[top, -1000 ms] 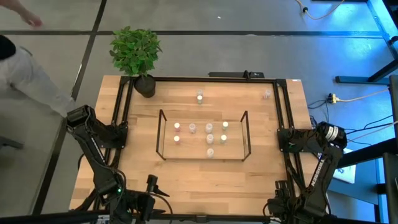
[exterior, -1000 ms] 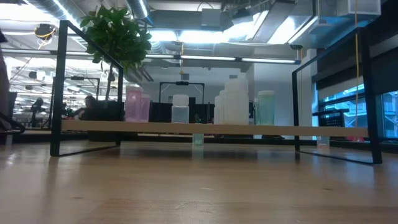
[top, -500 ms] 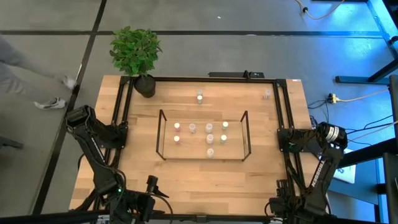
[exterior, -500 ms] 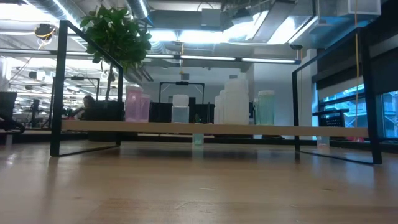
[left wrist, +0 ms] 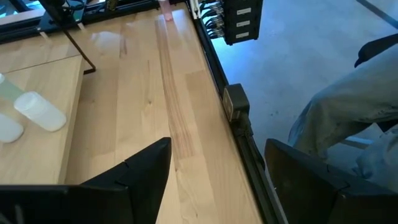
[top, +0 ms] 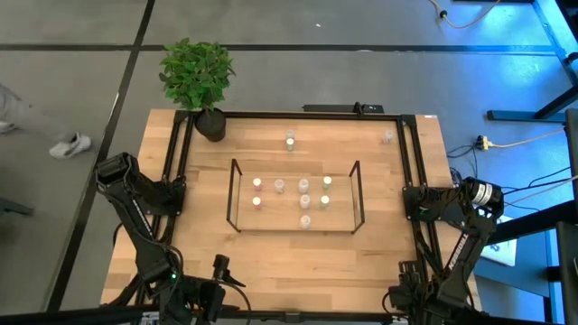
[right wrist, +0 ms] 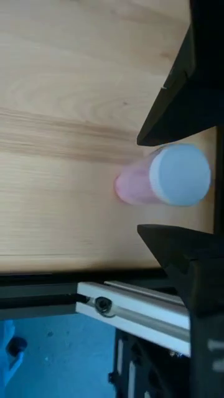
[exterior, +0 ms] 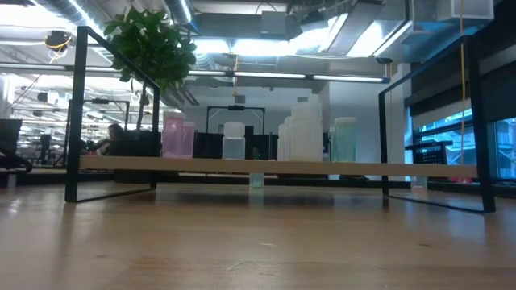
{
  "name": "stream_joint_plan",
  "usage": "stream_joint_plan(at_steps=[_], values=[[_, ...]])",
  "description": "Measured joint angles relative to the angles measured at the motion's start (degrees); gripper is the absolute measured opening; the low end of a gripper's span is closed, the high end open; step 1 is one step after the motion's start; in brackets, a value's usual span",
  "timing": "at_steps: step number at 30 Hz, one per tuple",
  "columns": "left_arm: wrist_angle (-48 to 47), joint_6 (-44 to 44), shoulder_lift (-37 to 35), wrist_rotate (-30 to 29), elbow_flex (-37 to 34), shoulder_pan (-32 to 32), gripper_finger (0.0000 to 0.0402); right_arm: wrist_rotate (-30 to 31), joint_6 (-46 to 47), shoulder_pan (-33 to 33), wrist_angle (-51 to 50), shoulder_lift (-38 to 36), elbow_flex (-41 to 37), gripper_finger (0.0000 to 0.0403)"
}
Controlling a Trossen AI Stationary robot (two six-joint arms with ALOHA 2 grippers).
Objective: Pick and place medicine bottles onto shelf by color
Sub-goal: Put the pink pill bottle on the shelf aligned with the other pink pill bottles
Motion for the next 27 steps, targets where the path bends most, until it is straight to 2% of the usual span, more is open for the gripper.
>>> stream_joint_plan(at_steps=[11, 22, 27], values=[[0.02, 0.0, 0.01, -0.02, 0.01, 0.0, 0.0253, 0.48, 1.01, -0.02, 2.77, 0.02, -1.89, 0.0214], [0.02, 0.01, 0.02, -0.02, 0.0, 0.0, 0.0253, 0.52, 1.34, -0.04, 3.44, 0.02, -1.92, 0.0103], [0.02, 0.02, 0.02, -0.02, 0.0, 0.0, 0.0253, 0.52, 2.67, -1.58, 4.82, 0.02, -1.88, 0.01]])
